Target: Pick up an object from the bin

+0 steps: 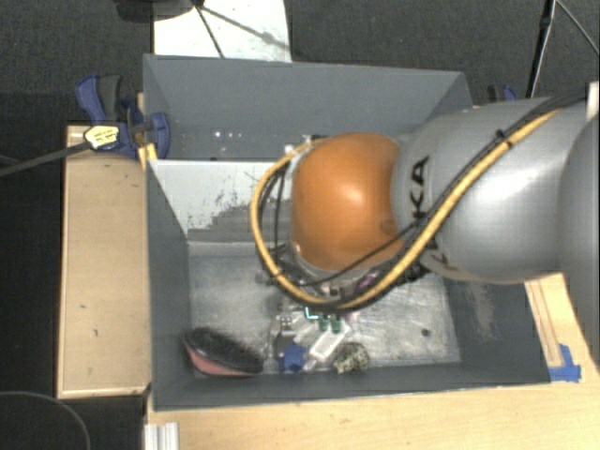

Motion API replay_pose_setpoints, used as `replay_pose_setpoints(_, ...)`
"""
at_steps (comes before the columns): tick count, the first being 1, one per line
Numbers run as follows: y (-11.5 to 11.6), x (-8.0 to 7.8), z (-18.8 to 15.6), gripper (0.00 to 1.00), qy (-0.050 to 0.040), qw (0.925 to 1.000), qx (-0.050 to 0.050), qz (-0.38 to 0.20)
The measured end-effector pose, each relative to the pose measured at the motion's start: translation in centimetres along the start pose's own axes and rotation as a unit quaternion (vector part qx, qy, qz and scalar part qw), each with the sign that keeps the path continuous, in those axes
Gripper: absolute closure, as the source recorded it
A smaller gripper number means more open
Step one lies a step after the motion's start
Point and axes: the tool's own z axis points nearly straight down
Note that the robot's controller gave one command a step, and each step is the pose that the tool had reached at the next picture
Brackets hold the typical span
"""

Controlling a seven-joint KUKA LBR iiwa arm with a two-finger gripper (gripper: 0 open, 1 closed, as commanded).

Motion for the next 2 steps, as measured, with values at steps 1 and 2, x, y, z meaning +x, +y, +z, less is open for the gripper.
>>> replay_pose_setpoints(1, -8.88, -1.13, 11.37, 0.00, -0.0104, 0.9939, -0.001, -0.110)
replay_pose_setpoints(2, -8.78, -1.18, 11.24, 1.00, -0.0112, 0.9942, -0.001, -0.107)
